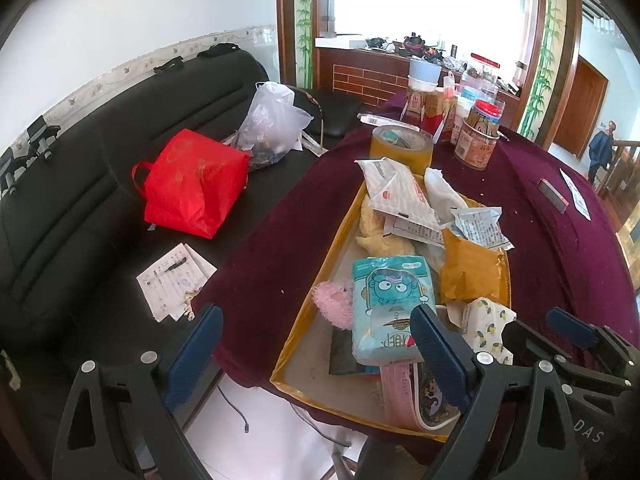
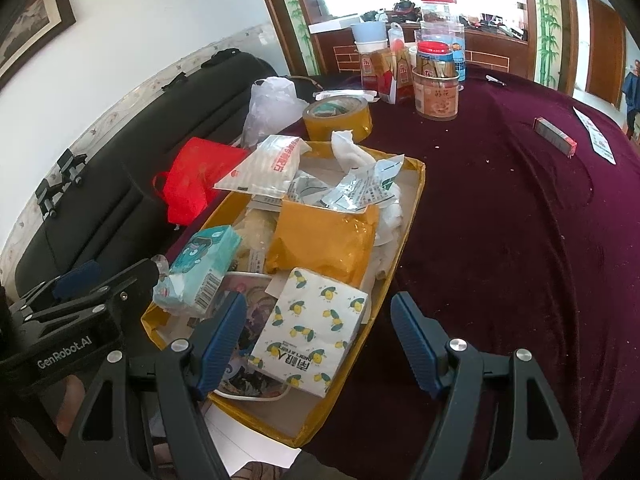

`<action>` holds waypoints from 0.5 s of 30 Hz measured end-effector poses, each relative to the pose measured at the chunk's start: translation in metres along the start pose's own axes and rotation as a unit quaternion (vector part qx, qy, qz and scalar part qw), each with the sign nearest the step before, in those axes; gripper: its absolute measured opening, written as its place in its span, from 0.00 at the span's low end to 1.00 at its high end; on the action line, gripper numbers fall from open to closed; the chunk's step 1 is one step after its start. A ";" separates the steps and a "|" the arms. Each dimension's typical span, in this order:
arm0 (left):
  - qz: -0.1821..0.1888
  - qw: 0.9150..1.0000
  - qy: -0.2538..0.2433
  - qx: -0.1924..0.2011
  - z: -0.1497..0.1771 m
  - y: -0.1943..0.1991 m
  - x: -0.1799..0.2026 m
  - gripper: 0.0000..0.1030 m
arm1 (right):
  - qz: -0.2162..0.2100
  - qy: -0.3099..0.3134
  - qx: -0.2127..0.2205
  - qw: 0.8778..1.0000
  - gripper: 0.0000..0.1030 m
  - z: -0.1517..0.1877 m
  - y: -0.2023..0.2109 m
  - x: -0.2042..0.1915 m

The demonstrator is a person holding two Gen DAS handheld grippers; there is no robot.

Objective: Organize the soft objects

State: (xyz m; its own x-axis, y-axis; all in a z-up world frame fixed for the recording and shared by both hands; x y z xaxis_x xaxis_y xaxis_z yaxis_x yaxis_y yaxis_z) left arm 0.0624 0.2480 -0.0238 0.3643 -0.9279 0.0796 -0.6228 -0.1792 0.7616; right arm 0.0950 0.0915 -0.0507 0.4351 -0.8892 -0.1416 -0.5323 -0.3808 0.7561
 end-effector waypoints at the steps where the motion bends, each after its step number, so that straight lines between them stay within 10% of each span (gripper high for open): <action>1: 0.000 1.000 -0.002 0.001 0.000 0.000 0.000 0.94 | 0.001 0.001 0.000 1.000 0.72 0.000 0.000 0.000; 15: 0.008 1.000 -0.008 -0.001 0.003 0.001 0.007 0.94 | -0.006 -0.004 0.007 1.000 0.72 -0.001 0.003 0.004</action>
State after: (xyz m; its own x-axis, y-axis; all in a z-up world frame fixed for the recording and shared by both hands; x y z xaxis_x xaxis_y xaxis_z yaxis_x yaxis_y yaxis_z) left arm 0.0627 0.2402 -0.0241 0.3441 -0.9354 0.0812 -0.6273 -0.1646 0.7612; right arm 0.0960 0.0869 -0.0482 0.4350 -0.8870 -0.1552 -0.5374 -0.3941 0.7456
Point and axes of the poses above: each gripper's, at about its wrist camera, not at the fingertips, and y roughly against the way its jaws point, x to its right, z to its underside, the point moved 8 cm from there along -y, roughly the way its jaws point, and after that the axes turned 6 degrees about y, right-handed, at the moved point
